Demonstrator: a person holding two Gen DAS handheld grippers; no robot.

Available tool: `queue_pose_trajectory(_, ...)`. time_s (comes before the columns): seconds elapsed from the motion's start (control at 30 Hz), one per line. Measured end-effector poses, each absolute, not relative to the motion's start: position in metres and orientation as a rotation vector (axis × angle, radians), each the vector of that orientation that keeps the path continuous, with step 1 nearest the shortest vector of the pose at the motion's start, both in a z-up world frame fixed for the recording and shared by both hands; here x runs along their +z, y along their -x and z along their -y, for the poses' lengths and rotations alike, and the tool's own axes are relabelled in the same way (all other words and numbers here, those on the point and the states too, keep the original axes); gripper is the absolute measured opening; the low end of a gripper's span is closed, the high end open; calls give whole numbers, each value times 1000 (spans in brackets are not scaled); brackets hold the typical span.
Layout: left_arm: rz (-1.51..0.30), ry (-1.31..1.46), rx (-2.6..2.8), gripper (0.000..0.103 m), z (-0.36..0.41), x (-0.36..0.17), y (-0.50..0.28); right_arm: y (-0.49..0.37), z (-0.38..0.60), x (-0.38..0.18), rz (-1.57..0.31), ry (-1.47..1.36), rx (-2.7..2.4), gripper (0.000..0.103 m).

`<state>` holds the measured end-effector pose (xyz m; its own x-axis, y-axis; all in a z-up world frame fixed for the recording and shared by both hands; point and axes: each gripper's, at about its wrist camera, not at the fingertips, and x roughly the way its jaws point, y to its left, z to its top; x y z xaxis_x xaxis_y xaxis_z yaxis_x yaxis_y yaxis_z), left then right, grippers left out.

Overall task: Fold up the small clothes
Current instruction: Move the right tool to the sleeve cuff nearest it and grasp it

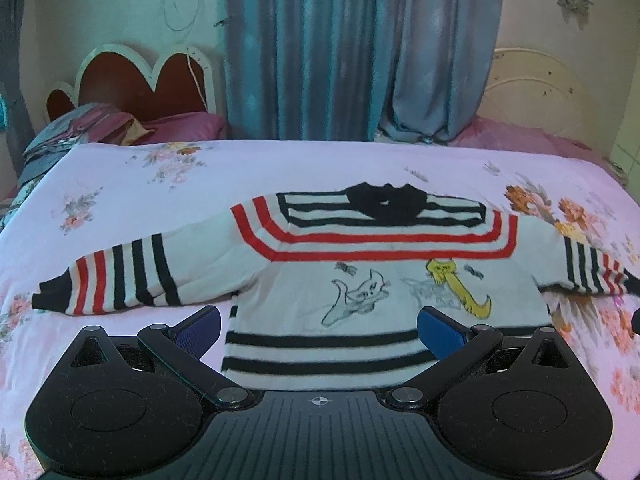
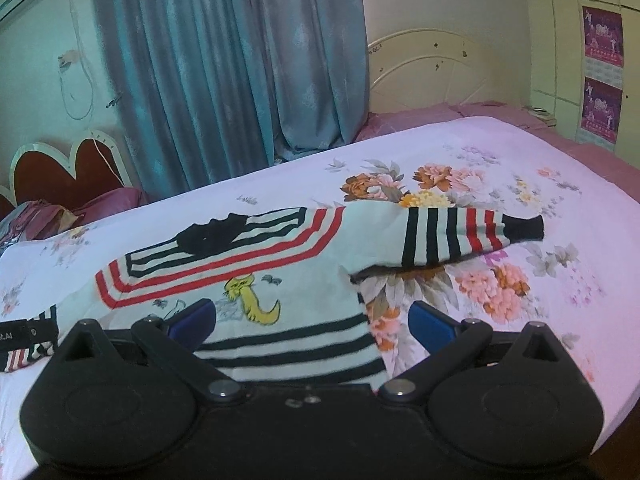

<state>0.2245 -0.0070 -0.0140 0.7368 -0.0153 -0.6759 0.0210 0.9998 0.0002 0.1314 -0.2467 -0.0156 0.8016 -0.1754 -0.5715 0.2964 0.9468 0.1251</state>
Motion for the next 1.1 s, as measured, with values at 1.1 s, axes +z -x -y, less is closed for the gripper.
queue_pose_trajectory(1.1, -845, -8, 41, 103, 157, -93, -355, -267, 517, -120, -787, -388, -471, 79)
